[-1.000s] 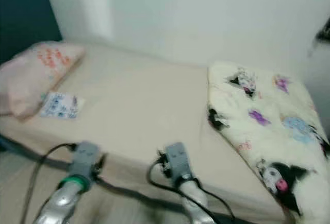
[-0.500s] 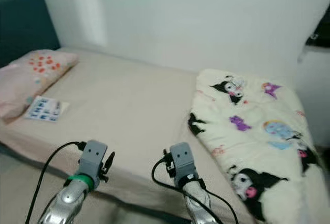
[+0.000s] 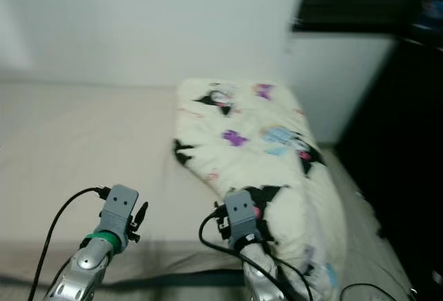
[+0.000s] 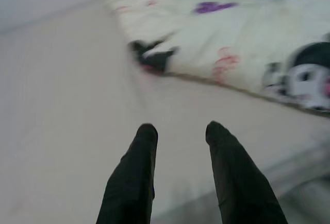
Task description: Clean up the room
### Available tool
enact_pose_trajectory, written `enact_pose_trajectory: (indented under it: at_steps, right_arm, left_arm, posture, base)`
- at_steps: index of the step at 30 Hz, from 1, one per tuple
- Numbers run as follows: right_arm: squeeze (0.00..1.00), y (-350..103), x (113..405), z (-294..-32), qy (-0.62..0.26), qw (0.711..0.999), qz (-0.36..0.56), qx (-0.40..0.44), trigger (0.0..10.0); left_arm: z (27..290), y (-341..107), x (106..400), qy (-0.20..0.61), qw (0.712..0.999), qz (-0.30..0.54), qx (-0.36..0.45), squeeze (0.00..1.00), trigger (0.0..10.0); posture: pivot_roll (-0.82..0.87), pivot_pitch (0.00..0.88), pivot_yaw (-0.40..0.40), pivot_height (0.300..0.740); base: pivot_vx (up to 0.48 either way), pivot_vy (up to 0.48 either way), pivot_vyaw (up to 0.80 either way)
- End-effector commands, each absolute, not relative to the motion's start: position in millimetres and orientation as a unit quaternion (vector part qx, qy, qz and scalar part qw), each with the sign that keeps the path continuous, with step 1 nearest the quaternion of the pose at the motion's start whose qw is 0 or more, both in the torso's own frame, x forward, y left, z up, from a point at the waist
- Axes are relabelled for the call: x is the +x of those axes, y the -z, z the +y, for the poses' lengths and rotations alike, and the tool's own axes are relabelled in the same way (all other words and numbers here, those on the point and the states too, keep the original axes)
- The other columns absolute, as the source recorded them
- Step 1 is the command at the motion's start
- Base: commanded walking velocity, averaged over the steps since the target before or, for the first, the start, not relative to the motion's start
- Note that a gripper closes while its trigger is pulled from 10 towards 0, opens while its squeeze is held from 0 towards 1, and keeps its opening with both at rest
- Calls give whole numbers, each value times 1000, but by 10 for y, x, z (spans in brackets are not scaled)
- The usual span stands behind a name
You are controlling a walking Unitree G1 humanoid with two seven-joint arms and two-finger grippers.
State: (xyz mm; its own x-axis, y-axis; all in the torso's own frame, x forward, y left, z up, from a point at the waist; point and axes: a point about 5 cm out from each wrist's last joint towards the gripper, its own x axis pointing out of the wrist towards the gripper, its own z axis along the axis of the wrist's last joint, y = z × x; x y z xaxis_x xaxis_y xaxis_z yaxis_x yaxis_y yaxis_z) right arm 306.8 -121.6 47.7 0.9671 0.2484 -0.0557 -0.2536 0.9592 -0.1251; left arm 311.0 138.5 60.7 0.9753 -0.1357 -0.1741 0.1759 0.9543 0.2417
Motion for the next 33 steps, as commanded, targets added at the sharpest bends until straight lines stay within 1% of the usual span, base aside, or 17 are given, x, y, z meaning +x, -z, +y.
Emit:
enact_pose_trajectory:
  at_steps: [1,8,19,33]
  right_arm:
    - [0,-464,3063,-1211,-126,990,24,-65,10000]
    - [0,-463,3063,-1215,-125,990,25,-66,10000]
    - [0,-467,3064,-1206,-124,989,22,-73,10000]
    - [0,-475,3068,-1199,-128,989,19,-78,10000]
  left_arm:
    - [1438,-533,3072,77,983,95,135,0,10000]
    - [1435,-531,3071,79,983,96,136,0,10000]
    - [1435,-542,3075,83,983,88,141,0,10000]
    - [1426,-557,3085,85,983,81,144,0,10000]
  posture:
    - [-109,15,54,740]
    - [-108,14,55,740]
    - [-109,7,60,740]
    - [-110,0,58,740]
  base:
    - [0,0,-800]
    - [0,0,-800]
    - [0,0,0]
    - [387,0,0]
